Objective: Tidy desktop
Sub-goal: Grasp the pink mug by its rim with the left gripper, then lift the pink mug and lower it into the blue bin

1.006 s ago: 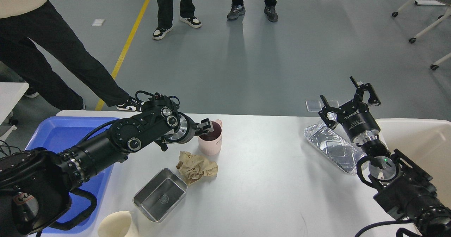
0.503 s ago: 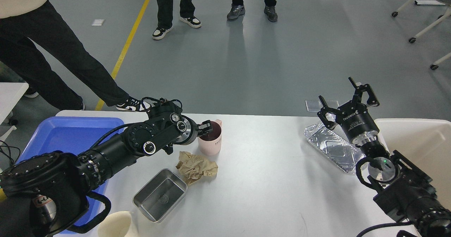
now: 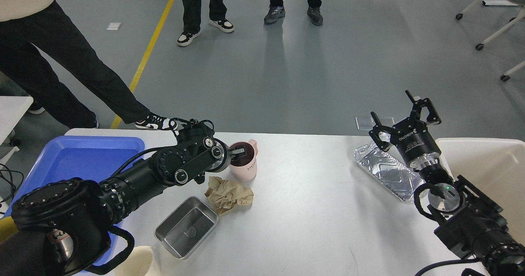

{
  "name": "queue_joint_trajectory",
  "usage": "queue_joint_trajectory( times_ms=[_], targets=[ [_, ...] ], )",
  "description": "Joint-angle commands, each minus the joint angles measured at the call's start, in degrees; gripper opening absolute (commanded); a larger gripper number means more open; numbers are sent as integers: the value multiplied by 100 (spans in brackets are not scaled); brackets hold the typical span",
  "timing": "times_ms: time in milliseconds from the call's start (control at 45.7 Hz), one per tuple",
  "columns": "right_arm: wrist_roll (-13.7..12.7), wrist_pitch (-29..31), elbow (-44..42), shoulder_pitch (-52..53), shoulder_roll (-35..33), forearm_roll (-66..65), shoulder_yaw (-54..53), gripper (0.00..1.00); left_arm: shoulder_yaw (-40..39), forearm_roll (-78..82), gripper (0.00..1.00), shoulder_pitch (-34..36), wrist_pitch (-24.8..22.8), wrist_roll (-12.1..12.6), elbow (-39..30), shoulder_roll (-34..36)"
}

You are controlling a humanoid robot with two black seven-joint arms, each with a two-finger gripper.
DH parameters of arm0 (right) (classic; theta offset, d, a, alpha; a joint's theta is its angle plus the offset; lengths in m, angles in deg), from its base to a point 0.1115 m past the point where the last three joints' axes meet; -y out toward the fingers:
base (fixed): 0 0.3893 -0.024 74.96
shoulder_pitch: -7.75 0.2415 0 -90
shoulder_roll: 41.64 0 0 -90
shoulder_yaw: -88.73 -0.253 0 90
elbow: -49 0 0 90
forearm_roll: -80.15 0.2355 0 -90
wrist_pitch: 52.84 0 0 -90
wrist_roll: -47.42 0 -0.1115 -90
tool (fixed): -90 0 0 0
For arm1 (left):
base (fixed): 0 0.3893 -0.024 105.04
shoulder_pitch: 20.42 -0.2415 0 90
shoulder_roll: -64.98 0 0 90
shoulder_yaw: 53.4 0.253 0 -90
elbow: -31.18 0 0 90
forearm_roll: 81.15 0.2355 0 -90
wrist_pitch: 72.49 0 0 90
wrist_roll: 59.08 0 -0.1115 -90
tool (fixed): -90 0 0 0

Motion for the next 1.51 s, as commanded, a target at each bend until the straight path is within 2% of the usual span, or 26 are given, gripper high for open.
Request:
queue_joint_trajectory(
  times_ms=[0, 241, 416, 481, 591, 700, 853, 984, 1225, 1356, 1487],
  targets=[
    [0, -1, -18, 0, -9, 0, 5, 100, 106, -1, 2, 0, -35, -12, 3, 14],
    [0, -10, -18, 0, -9, 0, -4, 100, 89, -10, 0, 35, -167, -12, -6, 58],
    [0, -10, -26, 9, -18, -9, 5, 100, -34, -88, 0, 377, -676, 84, -382, 242],
    [0, -19, -26, 9, -18, 0, 5, 100, -157, -194, 0, 615, -983, 198, -804, 671],
    [0, -10, -18, 9, -44, -9, 5, 100, -341, -580, 0, 966, -1695, 638, -1682, 1541],
    [-9, -10, -9, 18, -35, -9, 5, 100, -535, -1125, 0, 1300, -2512, 998, -2763, 2718],
    [-9, -19, -9, 18, -35, -9, 5, 100, -535, -1907, 0, 1854, -3531, 1078, -3591, 4319],
    [-9, -19, -9, 18, -35, -17, 14, 100, -500, -2549, 0, 2425, -3531, 1078, -3706, 5128],
    [-17, -28, -9, 27, -35, -35, 22, 100, -509, -2673, 0, 2716, -3531, 1069, -3688, 5384],
    [-18, -28, 0, 27, -35, -35, 22, 100, -430, -2629, 0, 2540, -3531, 1025, -3671, 5524],
    [-18, -28, 0, 27, -35, -35, 22, 100, -518, -2278, 0, 1671, -3531, 850, -3539, 6192]
  ],
)
